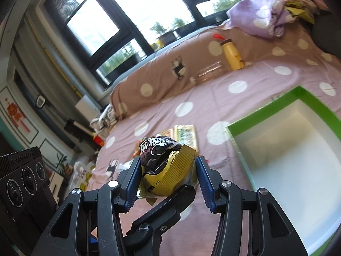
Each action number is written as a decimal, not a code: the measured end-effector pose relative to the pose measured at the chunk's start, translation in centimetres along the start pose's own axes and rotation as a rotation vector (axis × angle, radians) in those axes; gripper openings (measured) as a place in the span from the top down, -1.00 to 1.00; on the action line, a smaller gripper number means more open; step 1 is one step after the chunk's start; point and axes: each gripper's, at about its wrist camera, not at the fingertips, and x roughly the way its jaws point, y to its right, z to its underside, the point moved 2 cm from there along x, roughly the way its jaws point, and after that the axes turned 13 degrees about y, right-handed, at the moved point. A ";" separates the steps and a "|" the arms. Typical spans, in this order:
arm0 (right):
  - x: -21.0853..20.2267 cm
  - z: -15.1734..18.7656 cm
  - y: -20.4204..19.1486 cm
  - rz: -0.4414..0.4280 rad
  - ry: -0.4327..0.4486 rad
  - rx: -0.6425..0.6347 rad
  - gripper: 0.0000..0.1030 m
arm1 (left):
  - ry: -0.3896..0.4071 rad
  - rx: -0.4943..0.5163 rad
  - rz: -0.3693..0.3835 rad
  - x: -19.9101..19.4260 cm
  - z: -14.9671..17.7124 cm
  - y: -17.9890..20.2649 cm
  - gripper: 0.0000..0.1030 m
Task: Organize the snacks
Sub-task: 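Carry the yellow-and-black bag into the green box and release it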
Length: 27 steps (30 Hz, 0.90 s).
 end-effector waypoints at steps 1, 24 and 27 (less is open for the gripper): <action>-0.2 -0.1 0.4 0.009 0.005 0.007 -0.03 | -0.008 0.006 0.013 0.4 -0.1 0.3 0.15; -1.2 -0.3 10.7 0.242 0.006 0.265 -0.03 | -0.257 0.075 0.219 9.3 1.9 5.7 0.15; -1.2 -0.1 11.6 0.262 -0.004 0.290 -0.03 | -0.285 0.075 0.234 10.1 2.2 6.1 0.15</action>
